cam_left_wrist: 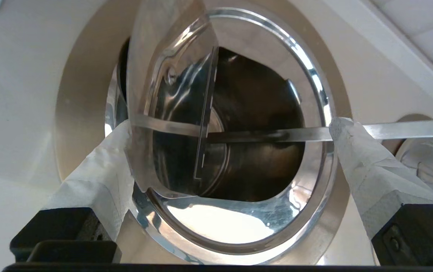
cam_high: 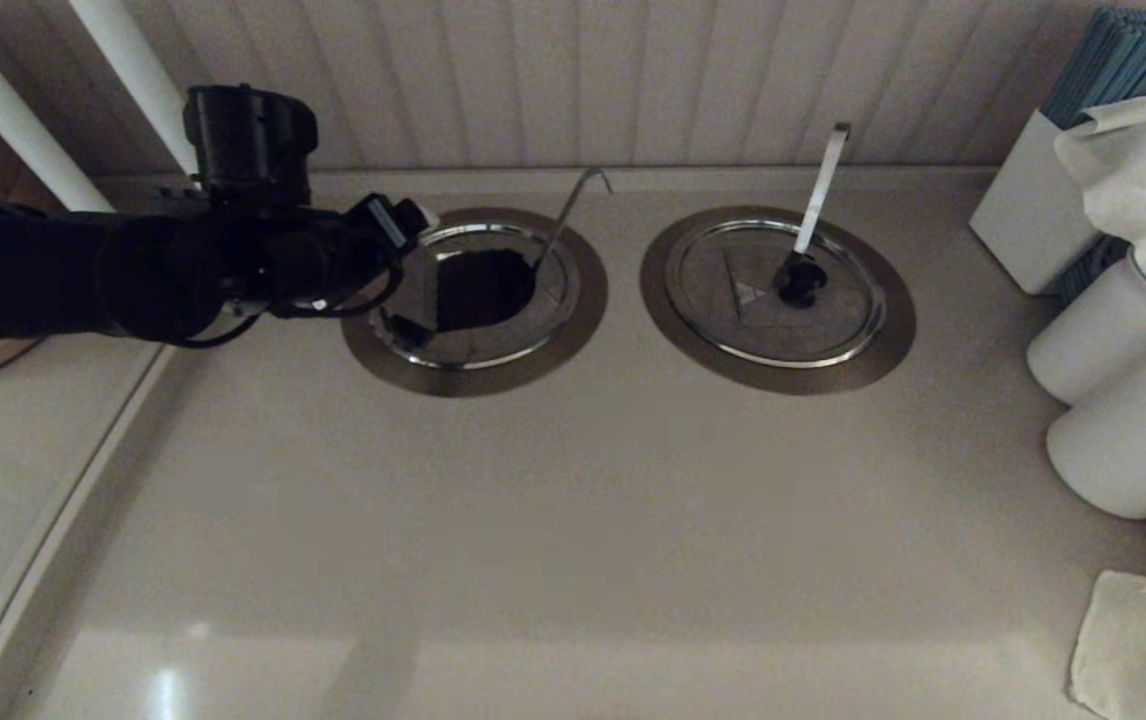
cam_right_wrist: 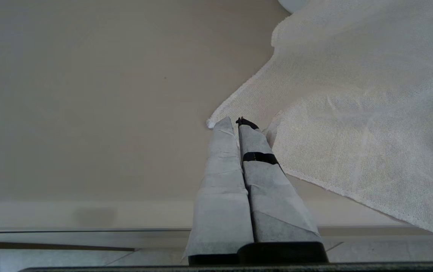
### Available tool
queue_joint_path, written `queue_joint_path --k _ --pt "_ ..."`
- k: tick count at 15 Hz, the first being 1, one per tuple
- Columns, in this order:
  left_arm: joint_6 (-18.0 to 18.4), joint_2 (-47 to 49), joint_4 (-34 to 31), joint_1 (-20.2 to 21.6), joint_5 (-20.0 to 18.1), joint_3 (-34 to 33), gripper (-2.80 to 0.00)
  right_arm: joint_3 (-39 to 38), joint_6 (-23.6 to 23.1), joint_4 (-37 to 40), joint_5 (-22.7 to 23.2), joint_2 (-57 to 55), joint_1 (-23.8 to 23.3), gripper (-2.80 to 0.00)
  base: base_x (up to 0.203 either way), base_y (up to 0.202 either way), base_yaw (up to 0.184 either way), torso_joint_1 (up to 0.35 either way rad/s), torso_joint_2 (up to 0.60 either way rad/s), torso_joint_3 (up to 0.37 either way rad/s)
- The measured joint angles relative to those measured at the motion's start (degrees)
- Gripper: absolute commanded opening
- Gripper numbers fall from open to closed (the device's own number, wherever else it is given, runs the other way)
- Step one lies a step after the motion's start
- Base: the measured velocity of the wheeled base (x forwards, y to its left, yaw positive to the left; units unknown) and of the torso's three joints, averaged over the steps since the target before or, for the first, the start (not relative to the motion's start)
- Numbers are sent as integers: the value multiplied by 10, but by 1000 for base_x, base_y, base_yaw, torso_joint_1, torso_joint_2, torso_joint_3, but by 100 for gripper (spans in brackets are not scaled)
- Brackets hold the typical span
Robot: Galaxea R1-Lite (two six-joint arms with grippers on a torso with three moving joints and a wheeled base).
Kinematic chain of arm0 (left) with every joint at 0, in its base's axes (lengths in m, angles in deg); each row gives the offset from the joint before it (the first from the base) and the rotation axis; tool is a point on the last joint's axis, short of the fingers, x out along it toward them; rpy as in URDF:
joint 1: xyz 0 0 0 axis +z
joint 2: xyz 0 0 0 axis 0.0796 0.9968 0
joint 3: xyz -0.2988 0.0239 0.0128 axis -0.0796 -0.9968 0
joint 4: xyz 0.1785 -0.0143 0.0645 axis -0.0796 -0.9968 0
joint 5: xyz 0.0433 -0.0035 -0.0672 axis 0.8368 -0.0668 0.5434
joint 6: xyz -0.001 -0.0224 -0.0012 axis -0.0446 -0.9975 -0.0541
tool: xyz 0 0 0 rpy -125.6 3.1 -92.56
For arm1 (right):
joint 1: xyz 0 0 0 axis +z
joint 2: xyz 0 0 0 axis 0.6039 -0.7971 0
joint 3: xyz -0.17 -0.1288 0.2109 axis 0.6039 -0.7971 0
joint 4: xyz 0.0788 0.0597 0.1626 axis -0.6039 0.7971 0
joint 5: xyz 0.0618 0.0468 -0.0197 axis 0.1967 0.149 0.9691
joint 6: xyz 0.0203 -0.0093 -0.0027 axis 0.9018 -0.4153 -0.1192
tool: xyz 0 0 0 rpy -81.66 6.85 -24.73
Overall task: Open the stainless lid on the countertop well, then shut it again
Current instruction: Close the lid
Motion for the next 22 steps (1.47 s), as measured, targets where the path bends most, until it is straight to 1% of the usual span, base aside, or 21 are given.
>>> queue_joint_path --k 14,15,20,22 --pt "-1 -19 1 -30 2 -7 0 0 0 0 0 0 0 -280 0 0 0 0 0 0" --pt "-1 -20 6 -31 2 -9 0 0 0 0 0 0 0 -280 0 0 0 0 0 0" --pt "4 -15 80 -39 0 -33 0 0 0 0 0 0 0 -280 0 0 0 0 0 0" --pt "4 -15 82 -46 0 -36 0 0 0 0 0 0 0 -280 0 0 0 0 0 0"
